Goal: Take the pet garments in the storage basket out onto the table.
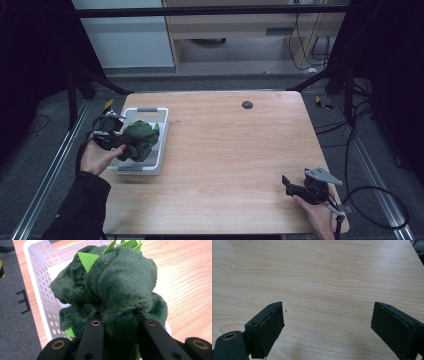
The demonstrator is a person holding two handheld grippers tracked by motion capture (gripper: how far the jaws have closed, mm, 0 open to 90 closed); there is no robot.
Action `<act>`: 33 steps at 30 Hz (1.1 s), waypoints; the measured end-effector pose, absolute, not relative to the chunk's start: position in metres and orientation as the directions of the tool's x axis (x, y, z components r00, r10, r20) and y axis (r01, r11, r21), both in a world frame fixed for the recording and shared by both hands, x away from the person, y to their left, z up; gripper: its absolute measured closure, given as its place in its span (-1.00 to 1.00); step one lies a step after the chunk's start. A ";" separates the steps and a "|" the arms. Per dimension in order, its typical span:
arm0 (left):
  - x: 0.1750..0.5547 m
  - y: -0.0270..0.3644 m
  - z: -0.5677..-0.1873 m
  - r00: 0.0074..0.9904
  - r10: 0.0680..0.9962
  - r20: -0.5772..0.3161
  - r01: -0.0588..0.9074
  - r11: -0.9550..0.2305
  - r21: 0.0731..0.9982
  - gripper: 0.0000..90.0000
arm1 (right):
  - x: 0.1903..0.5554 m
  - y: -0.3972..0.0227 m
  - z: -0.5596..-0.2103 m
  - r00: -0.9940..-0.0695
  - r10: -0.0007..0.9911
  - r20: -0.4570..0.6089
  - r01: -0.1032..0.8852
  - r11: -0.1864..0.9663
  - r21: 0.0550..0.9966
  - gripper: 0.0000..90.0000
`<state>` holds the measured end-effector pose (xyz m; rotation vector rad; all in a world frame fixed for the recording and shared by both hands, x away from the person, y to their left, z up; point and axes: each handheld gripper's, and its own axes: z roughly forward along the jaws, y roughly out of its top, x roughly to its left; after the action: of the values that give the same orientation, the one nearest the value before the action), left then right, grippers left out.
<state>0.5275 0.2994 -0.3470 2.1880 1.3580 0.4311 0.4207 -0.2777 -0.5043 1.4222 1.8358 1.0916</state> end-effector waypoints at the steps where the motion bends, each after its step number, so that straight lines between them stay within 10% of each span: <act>1: 0.527 0.300 -0.345 0.446 0.895 -0.005 0.727 -0.359 0.585 0.76 | 0.421 -0.278 -0.504 -0.274 0.961 0.044 0.498 0.102 0.861 -0.75; 33: 0.501 0.276 -0.306 0.560 0.828 0.027 0.638 -0.452 0.623 0.76 | 0.421 -0.277 -0.505 -0.275 0.960 0.047 0.502 0.102 0.859 -0.76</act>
<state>0.5010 0.2761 -0.3057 2.2345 1.1730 0.4442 0.4208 -0.2768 -0.5048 1.4260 1.8404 1.0913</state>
